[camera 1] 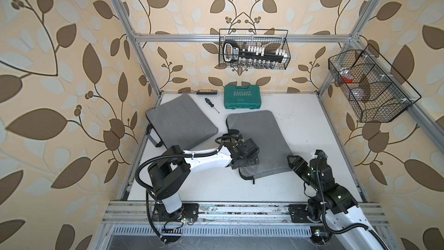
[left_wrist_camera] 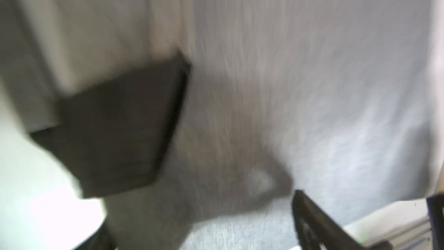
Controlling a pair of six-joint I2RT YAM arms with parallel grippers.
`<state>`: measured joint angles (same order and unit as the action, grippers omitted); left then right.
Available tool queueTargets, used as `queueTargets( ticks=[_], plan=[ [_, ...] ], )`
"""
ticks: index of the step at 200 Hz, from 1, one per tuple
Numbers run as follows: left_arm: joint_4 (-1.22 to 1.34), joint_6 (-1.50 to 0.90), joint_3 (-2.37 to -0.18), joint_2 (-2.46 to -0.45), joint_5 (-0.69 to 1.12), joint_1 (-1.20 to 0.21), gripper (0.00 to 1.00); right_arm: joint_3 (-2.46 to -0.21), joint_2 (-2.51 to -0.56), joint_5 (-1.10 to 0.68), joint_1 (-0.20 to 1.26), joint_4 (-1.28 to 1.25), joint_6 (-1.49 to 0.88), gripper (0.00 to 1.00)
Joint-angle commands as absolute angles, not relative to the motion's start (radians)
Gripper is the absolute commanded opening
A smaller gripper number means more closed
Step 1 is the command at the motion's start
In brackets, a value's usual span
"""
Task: Put the mouse into the laptop bag
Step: Adjust the zippered laptop bag at the center of the board, then reset both arms
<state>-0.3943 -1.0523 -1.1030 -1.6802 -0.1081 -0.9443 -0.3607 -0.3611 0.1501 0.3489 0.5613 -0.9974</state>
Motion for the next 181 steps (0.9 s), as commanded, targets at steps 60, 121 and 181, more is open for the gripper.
queueTargets(
  ticks=[60, 121, 181],
  plan=[
    [0.403, -0.205, -0.513, -1.000, -0.981, -0.759, 0.99, -0.392, -1.004, 0.808, 0.312, -0.431, -0.245, 0.99],
    [0.703, 0.023, -0.361, -1.257, -0.718, -0.306, 0.99, -0.403, -1.496, 0.626, 0.064, -0.819, -0.207, 0.99],
    [0.449, -0.077, -0.577, -1.546, -0.442, -0.099, 0.99, -0.318, -1.466, 0.617, 0.089, -0.956, -0.163, 0.99]
  ],
)
